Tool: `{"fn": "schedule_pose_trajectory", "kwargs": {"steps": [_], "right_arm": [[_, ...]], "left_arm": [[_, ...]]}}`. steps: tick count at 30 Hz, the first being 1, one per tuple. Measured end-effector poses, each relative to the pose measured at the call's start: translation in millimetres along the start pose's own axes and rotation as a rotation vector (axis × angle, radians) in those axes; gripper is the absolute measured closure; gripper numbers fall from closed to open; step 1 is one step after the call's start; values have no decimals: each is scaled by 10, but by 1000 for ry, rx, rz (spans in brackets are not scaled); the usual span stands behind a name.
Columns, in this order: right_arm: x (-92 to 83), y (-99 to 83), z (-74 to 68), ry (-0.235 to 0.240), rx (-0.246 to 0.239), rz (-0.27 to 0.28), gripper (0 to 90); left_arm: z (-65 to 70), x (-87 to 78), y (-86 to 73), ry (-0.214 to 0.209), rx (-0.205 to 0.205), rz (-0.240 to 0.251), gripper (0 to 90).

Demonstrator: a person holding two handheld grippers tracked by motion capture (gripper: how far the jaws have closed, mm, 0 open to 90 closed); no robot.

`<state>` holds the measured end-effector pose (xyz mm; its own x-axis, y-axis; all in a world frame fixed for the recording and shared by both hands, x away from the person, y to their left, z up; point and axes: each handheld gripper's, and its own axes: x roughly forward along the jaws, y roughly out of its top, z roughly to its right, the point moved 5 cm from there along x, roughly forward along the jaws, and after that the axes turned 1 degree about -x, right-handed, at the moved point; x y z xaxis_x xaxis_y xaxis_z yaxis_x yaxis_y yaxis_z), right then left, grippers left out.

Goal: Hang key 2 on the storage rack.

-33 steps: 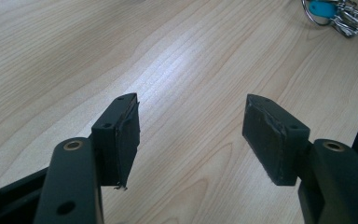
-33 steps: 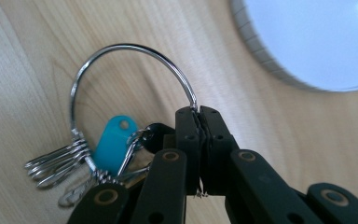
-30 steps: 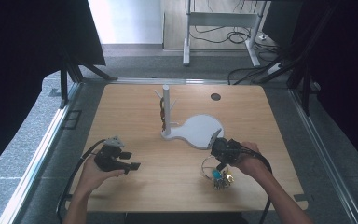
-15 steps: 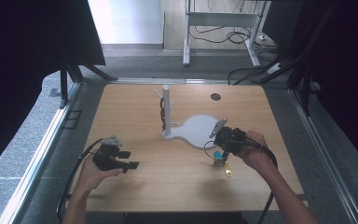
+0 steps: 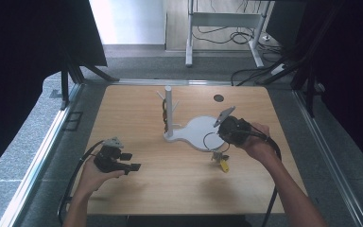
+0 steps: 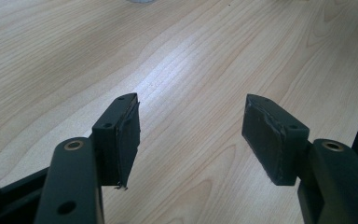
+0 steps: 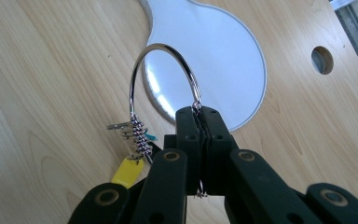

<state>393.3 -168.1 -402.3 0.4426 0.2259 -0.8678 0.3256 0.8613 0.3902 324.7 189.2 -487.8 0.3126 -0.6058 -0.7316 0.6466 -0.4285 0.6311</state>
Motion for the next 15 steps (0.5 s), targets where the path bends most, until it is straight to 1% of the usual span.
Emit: {"fn": "schedule_pose_trajectory", "kwargs": {"steps": [3, 5, 9, 15], "right_arm": [[-7, 42, 37, -1, -6, 17, 883], [-7, 68, 56, 1, -5, 15, 883], [-12, 125, 103, -8, -1, 22, 883], [-67, 224, 188, -27, 4, 38, 883]], "left_arm": [[-13, 3, -4, 2, -4, -1, 377], [-20, 2, -4, 1, -5, -2, 376], [-19, -3, -4, 1, -9, 5, 377], [-29, -12, -9, -1, -10, 5, 376]]}}
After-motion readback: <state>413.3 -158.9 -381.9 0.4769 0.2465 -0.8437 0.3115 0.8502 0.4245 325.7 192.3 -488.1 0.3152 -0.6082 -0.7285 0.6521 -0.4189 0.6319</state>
